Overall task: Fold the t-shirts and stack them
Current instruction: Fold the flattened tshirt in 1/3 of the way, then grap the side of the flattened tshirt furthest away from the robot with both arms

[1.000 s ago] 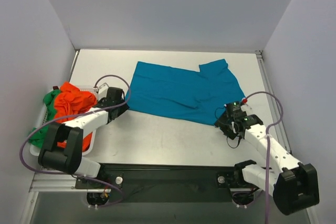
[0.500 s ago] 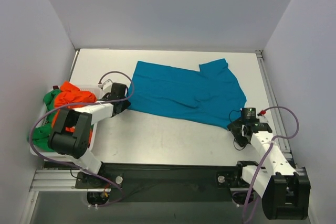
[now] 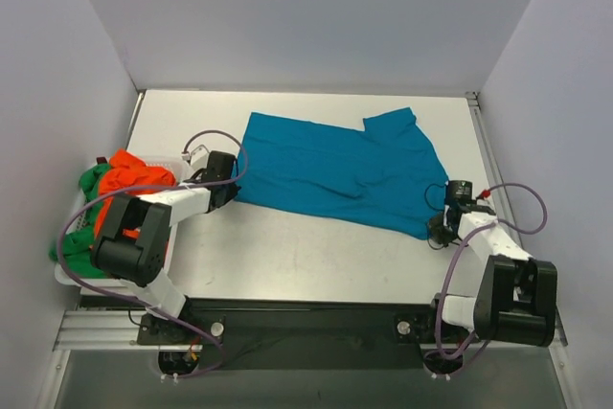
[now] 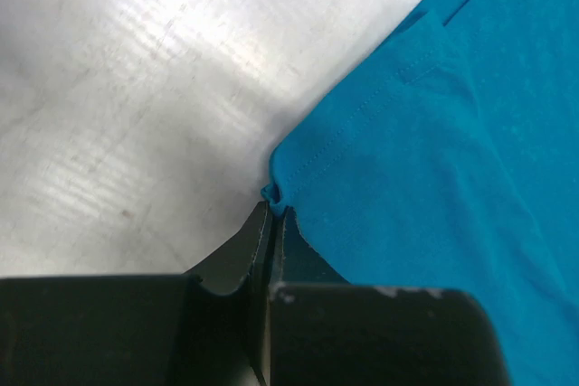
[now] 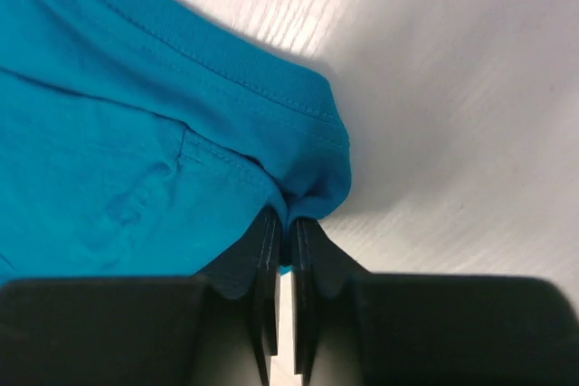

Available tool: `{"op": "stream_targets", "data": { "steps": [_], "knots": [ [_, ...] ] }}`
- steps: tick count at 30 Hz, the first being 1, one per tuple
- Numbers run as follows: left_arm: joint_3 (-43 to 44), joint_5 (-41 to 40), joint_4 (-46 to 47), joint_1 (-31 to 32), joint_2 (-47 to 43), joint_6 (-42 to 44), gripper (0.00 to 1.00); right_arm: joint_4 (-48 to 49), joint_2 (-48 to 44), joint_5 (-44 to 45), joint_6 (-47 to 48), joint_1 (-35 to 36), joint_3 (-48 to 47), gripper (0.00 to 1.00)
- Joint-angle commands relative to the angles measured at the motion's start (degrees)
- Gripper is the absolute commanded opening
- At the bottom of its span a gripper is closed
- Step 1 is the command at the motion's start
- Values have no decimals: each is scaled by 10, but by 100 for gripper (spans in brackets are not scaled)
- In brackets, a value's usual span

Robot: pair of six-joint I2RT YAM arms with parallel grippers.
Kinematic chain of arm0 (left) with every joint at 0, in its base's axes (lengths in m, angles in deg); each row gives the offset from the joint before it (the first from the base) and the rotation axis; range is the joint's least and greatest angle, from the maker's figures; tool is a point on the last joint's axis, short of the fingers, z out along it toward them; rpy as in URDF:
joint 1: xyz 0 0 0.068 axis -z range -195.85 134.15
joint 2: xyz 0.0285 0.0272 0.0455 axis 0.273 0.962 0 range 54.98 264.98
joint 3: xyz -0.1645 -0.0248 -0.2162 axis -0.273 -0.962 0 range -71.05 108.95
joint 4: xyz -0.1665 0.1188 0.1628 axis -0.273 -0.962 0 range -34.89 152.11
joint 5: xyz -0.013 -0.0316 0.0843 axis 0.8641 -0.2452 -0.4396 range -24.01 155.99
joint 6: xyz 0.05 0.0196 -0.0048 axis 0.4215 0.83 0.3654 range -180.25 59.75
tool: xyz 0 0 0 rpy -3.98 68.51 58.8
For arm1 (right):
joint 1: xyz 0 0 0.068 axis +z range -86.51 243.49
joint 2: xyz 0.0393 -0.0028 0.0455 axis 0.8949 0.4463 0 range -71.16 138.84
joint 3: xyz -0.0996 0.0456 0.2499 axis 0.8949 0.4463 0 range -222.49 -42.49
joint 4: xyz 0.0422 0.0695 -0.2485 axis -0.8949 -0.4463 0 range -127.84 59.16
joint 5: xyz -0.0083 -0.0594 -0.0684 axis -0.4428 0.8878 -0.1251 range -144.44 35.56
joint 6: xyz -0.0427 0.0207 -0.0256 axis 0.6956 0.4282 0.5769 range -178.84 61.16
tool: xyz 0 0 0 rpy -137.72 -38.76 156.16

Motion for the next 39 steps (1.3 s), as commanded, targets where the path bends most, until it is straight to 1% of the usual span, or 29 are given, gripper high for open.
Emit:
{"op": "stream_targets", "data": {
  "steps": [1,3,6,10,11,12,15,18,20,25,26,27,28,30,31,32,33,34,37,39],
  "knots": [
    [-21,-44,-91,19,-31,-21,0,0,24,41,17,-8,-37,0],
    [-40,-51,-102,22,-67,-20,0,-29,33,63,33,-8,-63,0],
    [-61,-71,-147,23,-118,-24,0,-67,34,77,41,-12,-89,0],
    [-95,-72,-186,25,-188,-34,0,-104,12,60,45,-17,-105,0],
    [-103,-74,-194,26,-217,-41,0,-118,4,62,44,-20,-110,0],
    [-111,-75,-208,26,-232,-44,0,-149,1,62,41,-23,-115,0],
    [-144,-77,-232,29,-289,-56,0,-201,-6,62,33,-34,-130,0],
    [-174,-79,-249,31,-342,-65,0,-225,-15,35,32,-54,-118,0],
    [-188,-81,-265,31,-376,-75,0,-226,-29,12,32,-63,-94,0],
    [-208,-73,-299,32,-430,-85,0,-236,-77,-18,28,-86,-54,1],
    [-214,-72,-303,32,-444,-86,2,-239,-84,-23,27,-86,-47,7],
    [-215,-70,-306,32,-450,-86,9,-245,-89,-26,25,-86,-47,12],
    [-216,-65,-307,32,-455,-85,22,-249,-96,-28,24,-86,-48,26],
    [-210,-62,-320,33,-473,-83,40,-265,-97,-31,26,-86,-60,41],
    [-205,-60,-324,33,-479,-80,46,-272,-97,-30,28,-86,-69,54],
    [-199,-59,-326,33,-492,-71,53,-284,-99,-29,32,-86,-76,59],
    [-184,-55,-331,33,-498,-65,55,-288,-101,-25,37,-85,-90,67],
    [-174,-53,-333,33,-505,-56,57,-291,-105,-25,42,-83,-97,69],
    [-128,-42,-326,33,-494,-25,57,-291,-112,-22,59,-71,-131,73],
    [-99,-44,-304,33,-470,-14,58,-284,-106,-6,65,-28,-160,75]
  ]
}}
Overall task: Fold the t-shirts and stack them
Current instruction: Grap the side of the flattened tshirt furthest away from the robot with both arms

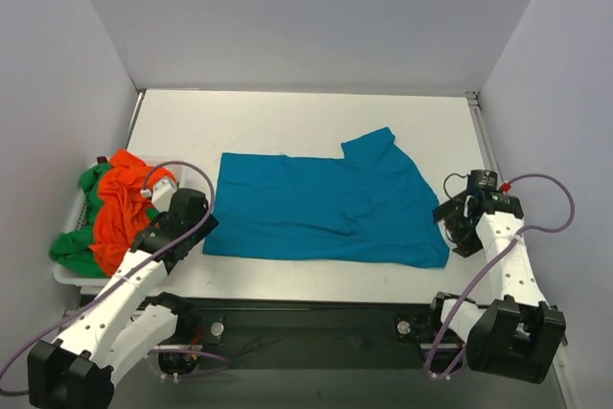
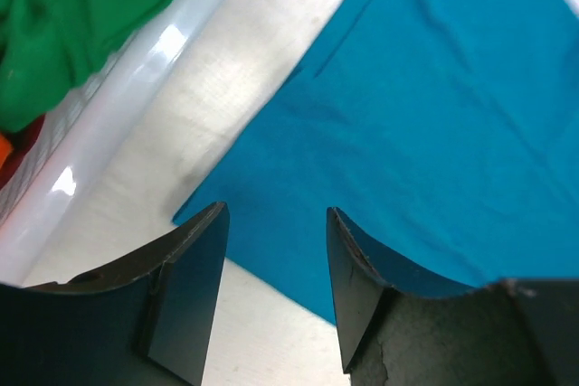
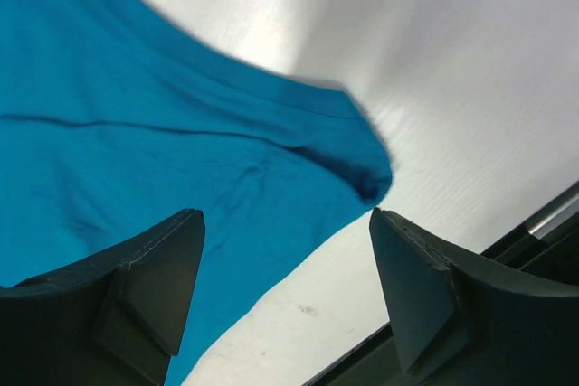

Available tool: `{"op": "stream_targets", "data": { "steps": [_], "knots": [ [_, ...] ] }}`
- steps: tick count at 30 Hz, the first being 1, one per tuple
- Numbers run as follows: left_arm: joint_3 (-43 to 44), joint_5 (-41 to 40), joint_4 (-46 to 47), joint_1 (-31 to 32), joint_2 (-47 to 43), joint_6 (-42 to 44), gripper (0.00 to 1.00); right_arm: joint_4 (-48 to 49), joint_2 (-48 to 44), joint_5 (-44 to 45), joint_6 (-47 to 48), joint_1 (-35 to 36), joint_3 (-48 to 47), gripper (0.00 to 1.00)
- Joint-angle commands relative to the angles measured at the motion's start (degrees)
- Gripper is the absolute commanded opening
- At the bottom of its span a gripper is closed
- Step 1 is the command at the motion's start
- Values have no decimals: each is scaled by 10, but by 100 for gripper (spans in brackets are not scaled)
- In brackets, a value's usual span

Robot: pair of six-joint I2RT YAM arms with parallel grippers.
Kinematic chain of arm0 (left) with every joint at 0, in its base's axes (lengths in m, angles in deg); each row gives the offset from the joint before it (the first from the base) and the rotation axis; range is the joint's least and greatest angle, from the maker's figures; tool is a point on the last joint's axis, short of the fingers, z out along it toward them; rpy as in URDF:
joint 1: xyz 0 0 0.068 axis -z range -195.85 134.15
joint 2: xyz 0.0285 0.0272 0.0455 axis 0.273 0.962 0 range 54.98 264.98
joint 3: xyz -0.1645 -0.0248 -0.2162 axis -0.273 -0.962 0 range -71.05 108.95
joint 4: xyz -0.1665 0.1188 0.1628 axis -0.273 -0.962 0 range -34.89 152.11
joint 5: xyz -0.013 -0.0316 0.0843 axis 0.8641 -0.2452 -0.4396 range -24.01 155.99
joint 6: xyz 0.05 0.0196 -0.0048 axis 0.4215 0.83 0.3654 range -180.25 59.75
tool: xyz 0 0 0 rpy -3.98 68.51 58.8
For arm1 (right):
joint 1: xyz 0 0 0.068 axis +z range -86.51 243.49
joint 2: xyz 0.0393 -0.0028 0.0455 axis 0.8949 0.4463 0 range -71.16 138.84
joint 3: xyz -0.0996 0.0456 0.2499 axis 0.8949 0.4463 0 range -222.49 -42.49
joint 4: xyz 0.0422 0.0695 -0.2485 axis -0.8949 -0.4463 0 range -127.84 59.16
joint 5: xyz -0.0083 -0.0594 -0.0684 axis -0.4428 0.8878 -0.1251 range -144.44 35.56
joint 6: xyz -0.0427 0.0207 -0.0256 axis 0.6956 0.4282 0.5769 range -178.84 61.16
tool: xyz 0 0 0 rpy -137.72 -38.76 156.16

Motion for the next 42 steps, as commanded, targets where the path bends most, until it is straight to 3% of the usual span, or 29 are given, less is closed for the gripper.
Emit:
{"op": "stream_targets", "data": {
  "steps": [1,5,8,14,20,28,35,37,42],
  "knots": [
    [92,1,42,0,35,44,58,-14,6,33,40,54,-83,76],
    [196,-9,88,0,189,88,56,32,90,8,106,117,-182,76],
    [296,-24,107,-3,311,116,47,86,174,-33,137,128,-256,74],
    [468,-58,77,-20,531,166,40,122,326,-82,190,135,-376,71],
    [603,-41,56,-53,672,186,35,125,437,-93,230,155,-491,70],
    [706,-31,35,-69,788,191,35,127,518,-102,258,158,-579,70],
    [722,-24,23,-72,825,176,36,129,565,-124,266,158,-624,70],
    [720,-30,23,-72,831,173,44,127,574,-129,267,158,-631,70],
    [726,-31,17,-73,843,173,44,128,586,-130,269,158,-639,70]
  ]
}}
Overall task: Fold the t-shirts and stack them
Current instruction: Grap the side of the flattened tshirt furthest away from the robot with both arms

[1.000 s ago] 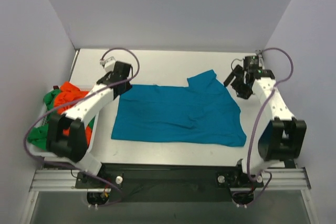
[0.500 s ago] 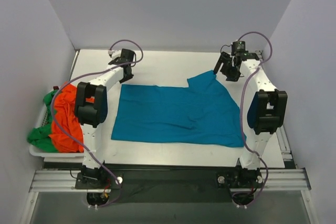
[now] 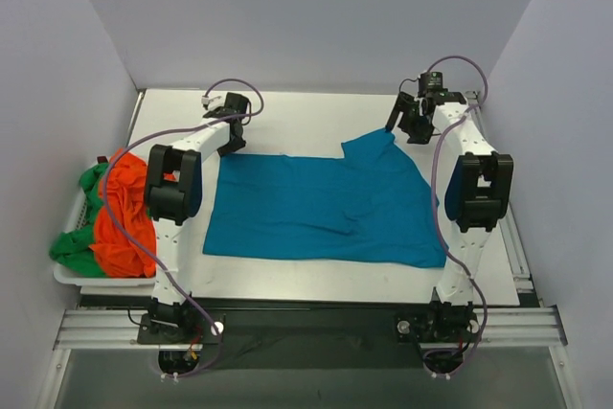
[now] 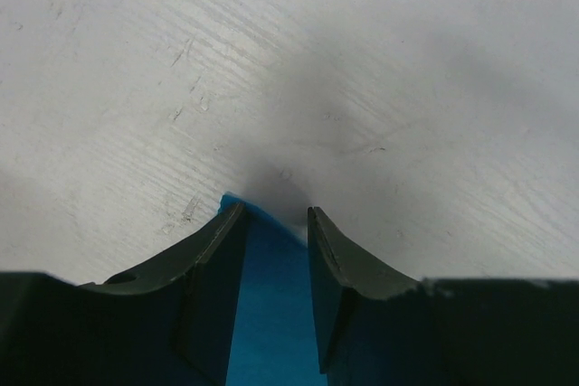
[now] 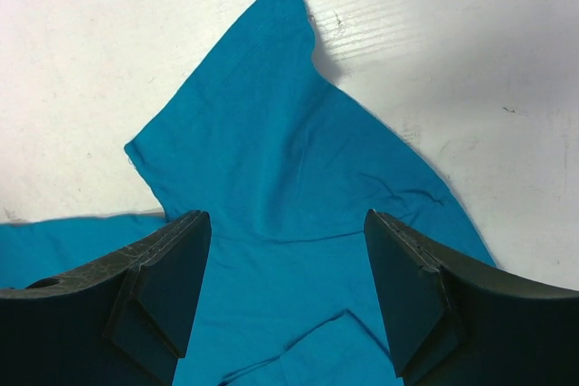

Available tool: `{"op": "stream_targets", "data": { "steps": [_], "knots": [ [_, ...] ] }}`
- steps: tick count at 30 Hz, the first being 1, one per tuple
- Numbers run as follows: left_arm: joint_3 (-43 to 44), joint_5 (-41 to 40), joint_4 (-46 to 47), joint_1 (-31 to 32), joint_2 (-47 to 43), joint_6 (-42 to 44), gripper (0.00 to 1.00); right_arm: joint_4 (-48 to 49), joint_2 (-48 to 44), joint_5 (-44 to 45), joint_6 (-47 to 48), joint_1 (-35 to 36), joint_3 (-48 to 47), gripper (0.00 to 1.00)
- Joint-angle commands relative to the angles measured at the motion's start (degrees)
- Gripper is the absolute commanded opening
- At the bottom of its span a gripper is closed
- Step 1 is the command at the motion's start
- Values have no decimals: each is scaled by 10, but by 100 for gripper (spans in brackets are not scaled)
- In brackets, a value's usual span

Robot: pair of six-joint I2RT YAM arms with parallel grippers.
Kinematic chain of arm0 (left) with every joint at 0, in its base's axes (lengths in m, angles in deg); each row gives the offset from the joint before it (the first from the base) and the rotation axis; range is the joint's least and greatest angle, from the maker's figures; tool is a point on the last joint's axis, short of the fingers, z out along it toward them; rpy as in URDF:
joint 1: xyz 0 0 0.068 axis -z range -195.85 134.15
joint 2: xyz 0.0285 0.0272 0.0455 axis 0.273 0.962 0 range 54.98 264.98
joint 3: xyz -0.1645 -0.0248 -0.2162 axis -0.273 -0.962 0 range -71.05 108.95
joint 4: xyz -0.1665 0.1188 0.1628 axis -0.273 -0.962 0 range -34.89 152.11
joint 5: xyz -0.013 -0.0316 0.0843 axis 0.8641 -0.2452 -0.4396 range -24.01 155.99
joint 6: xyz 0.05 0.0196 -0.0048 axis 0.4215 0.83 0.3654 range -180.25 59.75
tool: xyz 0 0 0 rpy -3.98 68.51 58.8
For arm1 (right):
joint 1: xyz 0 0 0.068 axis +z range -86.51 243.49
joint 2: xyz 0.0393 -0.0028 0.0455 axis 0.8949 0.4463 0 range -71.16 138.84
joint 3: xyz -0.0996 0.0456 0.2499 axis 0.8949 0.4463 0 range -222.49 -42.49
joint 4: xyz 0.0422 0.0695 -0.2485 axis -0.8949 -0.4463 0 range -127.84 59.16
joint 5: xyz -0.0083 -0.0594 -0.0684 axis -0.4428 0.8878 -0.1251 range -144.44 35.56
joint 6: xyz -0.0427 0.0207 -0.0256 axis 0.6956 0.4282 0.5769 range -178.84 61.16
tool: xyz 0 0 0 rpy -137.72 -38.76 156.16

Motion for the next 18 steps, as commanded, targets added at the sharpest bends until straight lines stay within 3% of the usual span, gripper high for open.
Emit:
{"op": "stream_targets", "data": {
  "steps": [1,4,6,8,9,11,18],
  "knots": [
    [23,-4,-16,-5,14,-7,44,-8,6,-8,11,-1,-29,70],
    [16,-4,-10,-4,15,-6,35,-7,19,-6,13,-4,-38,70],
    [13,0,-6,-4,16,-5,22,-7,35,-10,14,-8,-44,70],
    [10,3,-5,-4,19,-4,16,-4,47,-13,17,-10,-55,70],
    [9,4,-1,-4,19,-2,7,-4,59,-11,18,-11,-60,70],
    [9,7,0,-4,18,0,0,-2,71,-8,21,-13,-71,70],
    [-4,14,24,-4,-8,11,0,4,131,7,25,-15,-130,70]
  ]
}}
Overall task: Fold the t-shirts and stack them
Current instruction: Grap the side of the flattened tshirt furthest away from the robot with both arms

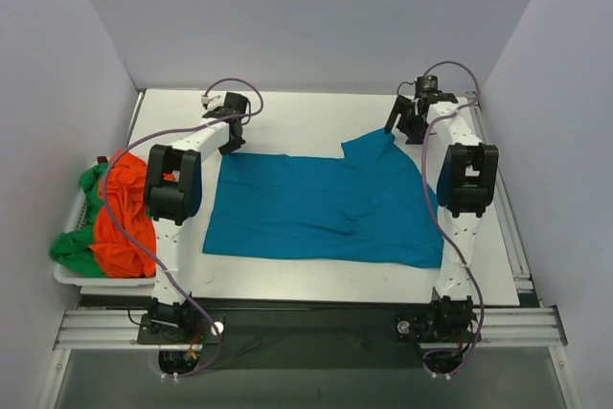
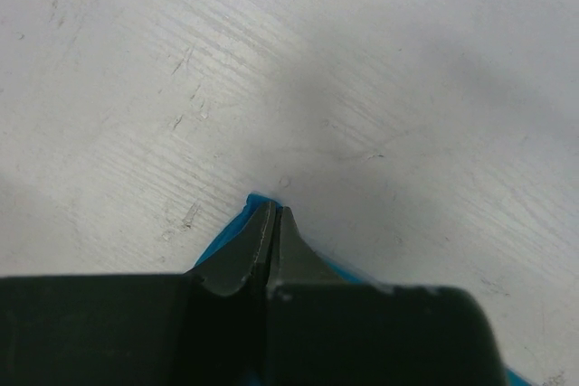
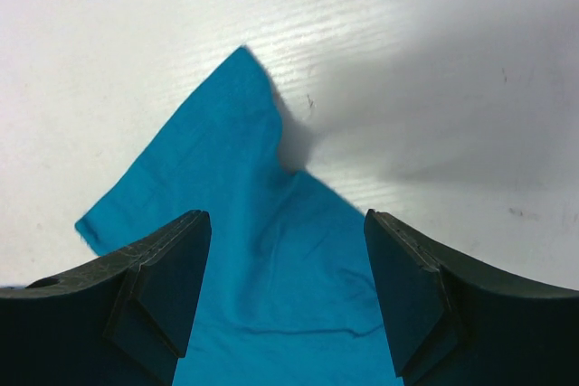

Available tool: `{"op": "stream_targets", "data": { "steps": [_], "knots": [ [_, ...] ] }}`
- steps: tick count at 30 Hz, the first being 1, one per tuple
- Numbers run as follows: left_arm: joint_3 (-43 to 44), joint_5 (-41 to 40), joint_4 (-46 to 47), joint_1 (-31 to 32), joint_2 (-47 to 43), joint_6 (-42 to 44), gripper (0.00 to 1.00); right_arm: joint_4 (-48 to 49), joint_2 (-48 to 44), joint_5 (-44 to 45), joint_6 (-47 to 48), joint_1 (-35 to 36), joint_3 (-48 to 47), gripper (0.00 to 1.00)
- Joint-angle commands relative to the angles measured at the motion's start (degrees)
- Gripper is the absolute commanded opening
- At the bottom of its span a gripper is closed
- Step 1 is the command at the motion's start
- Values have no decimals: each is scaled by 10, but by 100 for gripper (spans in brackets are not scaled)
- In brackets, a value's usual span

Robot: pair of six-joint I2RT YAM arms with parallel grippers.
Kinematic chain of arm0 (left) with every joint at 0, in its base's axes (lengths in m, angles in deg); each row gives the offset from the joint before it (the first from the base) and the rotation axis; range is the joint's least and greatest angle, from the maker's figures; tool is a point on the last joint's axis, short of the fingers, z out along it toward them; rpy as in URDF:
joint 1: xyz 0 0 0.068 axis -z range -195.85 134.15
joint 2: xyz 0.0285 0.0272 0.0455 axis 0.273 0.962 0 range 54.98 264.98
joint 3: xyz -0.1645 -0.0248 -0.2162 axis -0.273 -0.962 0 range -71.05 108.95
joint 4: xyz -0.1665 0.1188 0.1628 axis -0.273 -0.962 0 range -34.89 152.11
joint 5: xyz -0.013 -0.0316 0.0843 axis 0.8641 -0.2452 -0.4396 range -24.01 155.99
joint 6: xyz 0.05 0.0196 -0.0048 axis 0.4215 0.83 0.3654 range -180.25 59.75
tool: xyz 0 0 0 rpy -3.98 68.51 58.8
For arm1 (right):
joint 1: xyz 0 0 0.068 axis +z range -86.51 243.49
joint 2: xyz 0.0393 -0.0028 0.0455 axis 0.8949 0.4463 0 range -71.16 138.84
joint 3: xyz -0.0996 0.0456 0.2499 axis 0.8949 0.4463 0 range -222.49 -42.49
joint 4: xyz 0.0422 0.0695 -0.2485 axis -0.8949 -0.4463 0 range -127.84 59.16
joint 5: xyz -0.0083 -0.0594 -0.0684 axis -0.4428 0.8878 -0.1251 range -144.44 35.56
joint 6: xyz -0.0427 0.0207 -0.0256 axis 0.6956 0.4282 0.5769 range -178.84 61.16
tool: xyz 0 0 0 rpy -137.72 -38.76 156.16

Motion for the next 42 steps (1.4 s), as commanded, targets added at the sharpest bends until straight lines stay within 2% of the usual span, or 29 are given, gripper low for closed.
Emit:
{"op": "stream_targets", "data": {
  "steps": [1,7,14,27,33,34,35,36,42],
  "knots": [
    [-7,16,22,-3,-15,10,0,-2,19,13,9,-4,-47,70],
    [-15,24,38,-3,-24,15,0,2,53,4,-20,-3,-80,55],
    [-21,35,49,-3,-23,13,0,12,60,6,-39,-2,-76,30],
    [-31,41,58,-2,-29,11,0,9,82,-20,-54,-5,-84,28],
    [-31,44,59,-2,-26,9,0,8,89,-29,-69,-6,-83,14],
    [-30,45,60,-2,-26,10,0,7,87,-30,-71,-6,-81,11],
    [-30,45,61,-2,-25,10,0,8,85,-30,-73,-6,-81,2],
    [-30,44,61,-2,-27,9,0,8,80,-30,-75,-6,-80,0],
    [-20,45,57,-5,-33,14,0,9,42,-22,-67,-6,-86,0]
  ]
}}
